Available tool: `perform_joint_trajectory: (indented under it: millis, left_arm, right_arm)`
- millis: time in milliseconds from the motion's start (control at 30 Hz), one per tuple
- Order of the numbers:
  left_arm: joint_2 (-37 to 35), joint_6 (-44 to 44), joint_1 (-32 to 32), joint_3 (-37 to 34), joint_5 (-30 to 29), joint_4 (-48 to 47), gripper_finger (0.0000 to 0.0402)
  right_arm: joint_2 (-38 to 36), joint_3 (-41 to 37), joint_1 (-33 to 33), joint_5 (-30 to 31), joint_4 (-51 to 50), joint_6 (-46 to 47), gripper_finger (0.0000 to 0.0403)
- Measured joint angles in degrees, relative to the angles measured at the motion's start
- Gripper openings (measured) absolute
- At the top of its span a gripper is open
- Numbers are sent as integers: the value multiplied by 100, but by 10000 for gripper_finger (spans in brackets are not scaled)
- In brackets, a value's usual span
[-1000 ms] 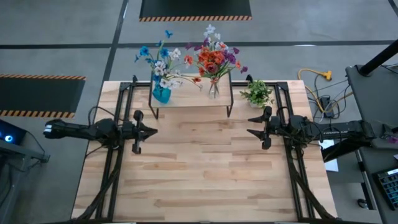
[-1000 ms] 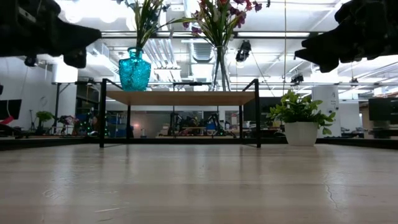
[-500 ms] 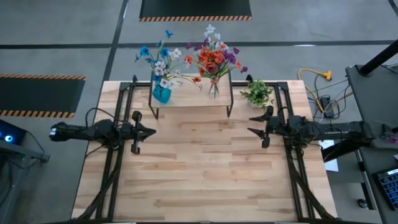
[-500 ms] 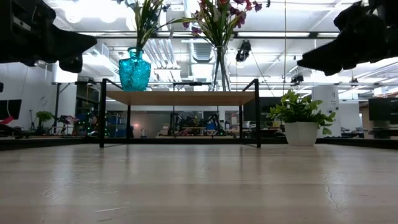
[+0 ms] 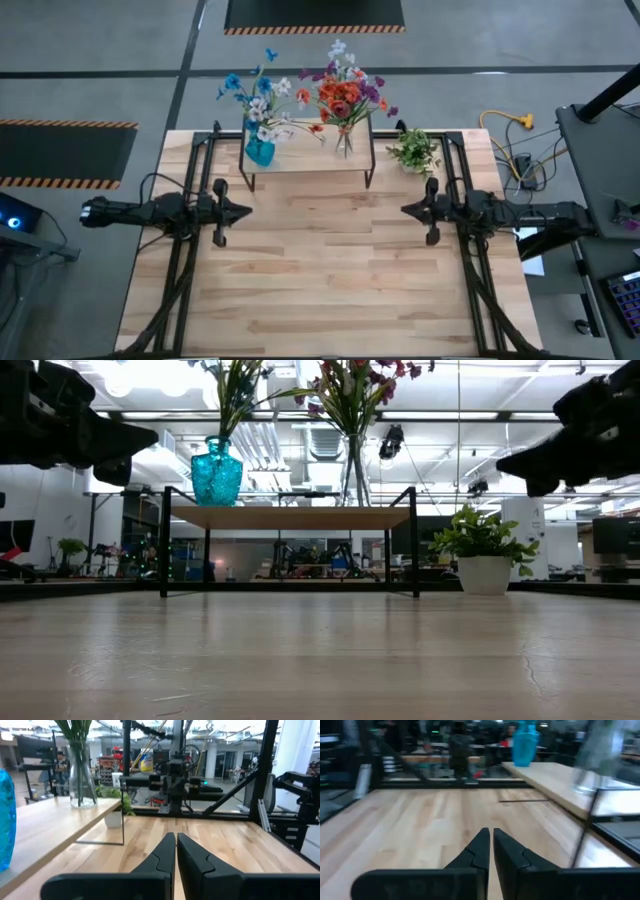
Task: Pick and place flowers into a vace then onto a shelf
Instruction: Return to Home Position
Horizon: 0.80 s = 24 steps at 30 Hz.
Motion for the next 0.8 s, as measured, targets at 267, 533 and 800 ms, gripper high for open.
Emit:
perform_joint_trajectory:
  millis: [267, 533, 800]
  left_arm:
    - [14, -23, -2, 4, 38, -38, 0]
    - [178, -23, -2, 1, 39, -41, 0]
    - [377, -23, -2, 2, 43, -40, 0]
  right_arm:
    - [-65, 0, 0, -930, 119, -188, 12]
    - [-62, 0, 0, -1620, 285, 36, 13]
    - [-54, 0, 2, -1620, 289, 36, 13]
